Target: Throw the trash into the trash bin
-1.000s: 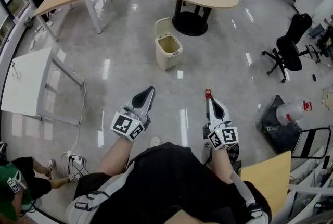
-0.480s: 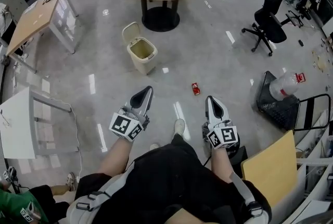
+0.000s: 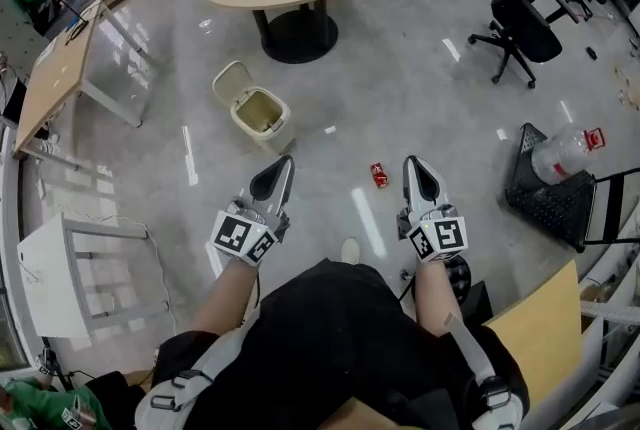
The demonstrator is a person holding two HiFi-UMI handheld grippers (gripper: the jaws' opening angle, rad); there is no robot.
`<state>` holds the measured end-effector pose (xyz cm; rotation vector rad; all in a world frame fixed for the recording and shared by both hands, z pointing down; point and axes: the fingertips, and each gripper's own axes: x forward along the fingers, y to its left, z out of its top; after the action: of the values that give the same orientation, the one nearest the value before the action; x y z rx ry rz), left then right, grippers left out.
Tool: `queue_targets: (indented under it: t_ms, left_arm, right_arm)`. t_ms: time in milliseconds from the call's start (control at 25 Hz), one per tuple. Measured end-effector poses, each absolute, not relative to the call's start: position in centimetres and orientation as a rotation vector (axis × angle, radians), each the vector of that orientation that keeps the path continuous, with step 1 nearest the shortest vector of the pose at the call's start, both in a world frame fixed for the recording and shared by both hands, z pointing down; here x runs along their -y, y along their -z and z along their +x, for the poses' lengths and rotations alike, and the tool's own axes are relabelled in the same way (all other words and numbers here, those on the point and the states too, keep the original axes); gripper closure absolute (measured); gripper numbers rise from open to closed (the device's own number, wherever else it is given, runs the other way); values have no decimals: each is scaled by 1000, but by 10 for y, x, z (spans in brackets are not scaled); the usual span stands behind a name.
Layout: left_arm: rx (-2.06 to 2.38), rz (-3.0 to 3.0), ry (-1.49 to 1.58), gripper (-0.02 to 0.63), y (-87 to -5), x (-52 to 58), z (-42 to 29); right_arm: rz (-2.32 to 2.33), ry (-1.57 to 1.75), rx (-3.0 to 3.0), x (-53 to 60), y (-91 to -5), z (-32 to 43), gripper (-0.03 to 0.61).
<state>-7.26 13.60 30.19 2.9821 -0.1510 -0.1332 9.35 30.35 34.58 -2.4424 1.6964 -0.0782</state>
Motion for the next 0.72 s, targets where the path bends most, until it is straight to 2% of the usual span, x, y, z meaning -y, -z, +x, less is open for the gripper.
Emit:
queue_targets:
  t_ms: [280,720]
  left_arm:
    - [49,2964,124,612,-311,-151,12]
    - [-201,2998,6,612,-344,-152,83]
  right_arm:
    - [-2513,122,-1658,-328,-359,148,572]
    - [-2629,257,-1523,-328,-399,202,572]
